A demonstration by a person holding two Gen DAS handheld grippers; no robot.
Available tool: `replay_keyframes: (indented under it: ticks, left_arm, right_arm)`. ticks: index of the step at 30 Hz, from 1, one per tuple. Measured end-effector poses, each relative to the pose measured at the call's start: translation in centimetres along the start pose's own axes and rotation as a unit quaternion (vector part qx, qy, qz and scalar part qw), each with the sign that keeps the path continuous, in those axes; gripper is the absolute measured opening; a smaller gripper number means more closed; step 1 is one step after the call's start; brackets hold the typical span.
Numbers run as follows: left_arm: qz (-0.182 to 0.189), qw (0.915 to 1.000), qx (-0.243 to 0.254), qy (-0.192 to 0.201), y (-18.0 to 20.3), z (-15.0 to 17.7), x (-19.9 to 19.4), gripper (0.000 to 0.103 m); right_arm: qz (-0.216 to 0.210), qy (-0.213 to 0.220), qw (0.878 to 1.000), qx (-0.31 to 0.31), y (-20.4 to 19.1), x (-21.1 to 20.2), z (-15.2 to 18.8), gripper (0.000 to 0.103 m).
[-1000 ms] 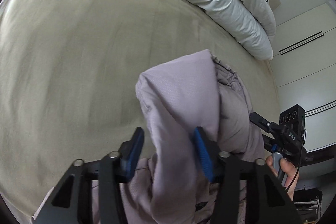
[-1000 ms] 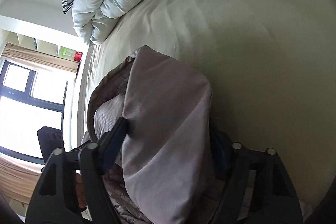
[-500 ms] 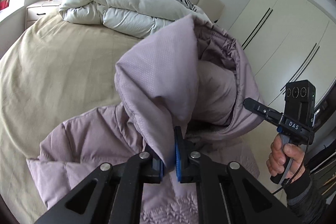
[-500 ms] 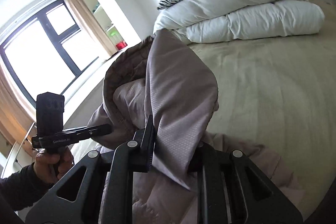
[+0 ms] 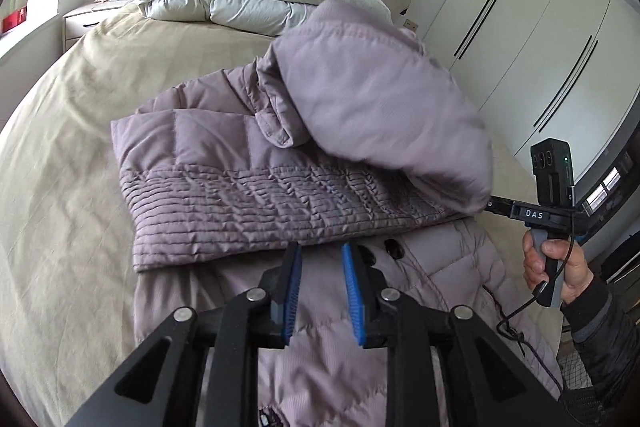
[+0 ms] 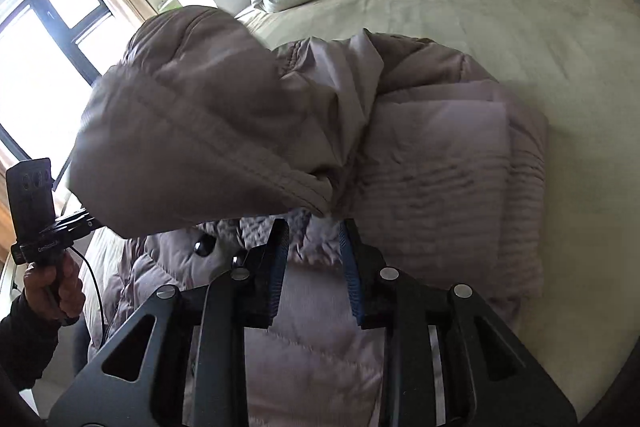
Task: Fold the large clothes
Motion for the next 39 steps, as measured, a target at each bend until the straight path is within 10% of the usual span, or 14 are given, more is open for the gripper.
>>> replay_keyframes:
  ticks: [4,7,12,17,28,39]
  left_arm:
    - [-0.016,0.9989,-0.004,0.045,-0.6,-3.8,-2.8,0.032]
    - [-0.038,0.9948,0.027,0.09,0.2,-9.1,-3.3,0.055]
    - [-0.079,0.989,0.067,0.105,1.3,-14.6,0.0,0.058]
    - [-0.103,0.9943,0.028,-0.001,-0.8,-9.5,7.5,0.056]
    - [-0.076,0.996,-0.047,0.011,0.6,-6.4,11.4,0.055]
    - [-0.076,0.9969,0.015,-0.012,-0.4,-5.7,14.9,0.056]
  right_arm:
    - [0.025,0.022,0.999,0.023,1.3,-3.7,1.1,0.026]
    - [-0.008,0.049,0.998,0.03,-0.7,-5.7,-0.6,0.026]
    - [-0.056,0.071,0.996,0.02,-6.1,-5.6,-3.3,0.026]
    - [-0.024,0.014,1.0,0.011,-7.4,-0.1,-2.8,0.026]
    - [0.194,-0.012,0.981,-0.023,0.7,6.1,-4.3,0.023]
    - [0.155,0.003,0.988,0.017,2.2,6.1,-6.2,0.026]
Point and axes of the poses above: each gripper's, at about its wrist camera, not at the fingertips, and x roughly the way its jaws point, y to its right, z to its underside, the point moved 9 cm from there along x, roughly the way its jaws point, and after that the axes turned 2 degrees about z, right-handed, at the moved point
